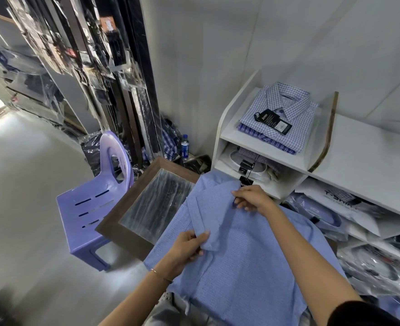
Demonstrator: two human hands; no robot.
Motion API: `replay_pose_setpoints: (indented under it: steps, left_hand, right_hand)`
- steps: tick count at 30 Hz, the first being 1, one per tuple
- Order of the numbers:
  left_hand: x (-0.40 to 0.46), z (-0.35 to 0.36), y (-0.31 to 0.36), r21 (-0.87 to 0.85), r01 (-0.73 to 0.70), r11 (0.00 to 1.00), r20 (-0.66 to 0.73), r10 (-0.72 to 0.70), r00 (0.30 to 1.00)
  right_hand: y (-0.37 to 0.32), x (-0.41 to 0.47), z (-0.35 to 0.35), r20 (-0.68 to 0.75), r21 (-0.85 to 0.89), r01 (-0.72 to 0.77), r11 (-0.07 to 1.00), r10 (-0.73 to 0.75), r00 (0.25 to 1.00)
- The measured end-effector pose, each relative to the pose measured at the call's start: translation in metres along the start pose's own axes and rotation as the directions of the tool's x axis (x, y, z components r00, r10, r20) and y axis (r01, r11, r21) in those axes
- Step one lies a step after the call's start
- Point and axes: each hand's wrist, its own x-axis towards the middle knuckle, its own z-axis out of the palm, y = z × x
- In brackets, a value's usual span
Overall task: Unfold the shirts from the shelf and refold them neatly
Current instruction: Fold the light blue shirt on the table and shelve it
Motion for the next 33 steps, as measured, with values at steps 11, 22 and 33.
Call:
replay_pose_setpoints:
  steps: [11, 22, 33]
  left_hand:
    - [0.009, -0.036, -0.004, 0.59, -0.155, 0.792, -0.193, 0.325, 0.926]
    - [0.05, -0.074, 0.019, 0.598, -0.226, 0.769, -0.213, 0.425, 0.88]
    - [0.09, -0.077, 0.054, 0.619, -0.17, 0.767, -0.169, 0.342, 0.924]
  right_hand:
    - [0.024, 0.0, 0.003, -0.1, -0.217, -0.076, 0.973, 0.056, 0.993]
    - [0.029, 0.004, 0.012, -0.209, -0.153, -0.103, 0.983, 0.07, 0.975]
    - [0.028, 0.019, 0.02, -0.517, -0.114, -0.041, 0.993, -0.024, 0.856]
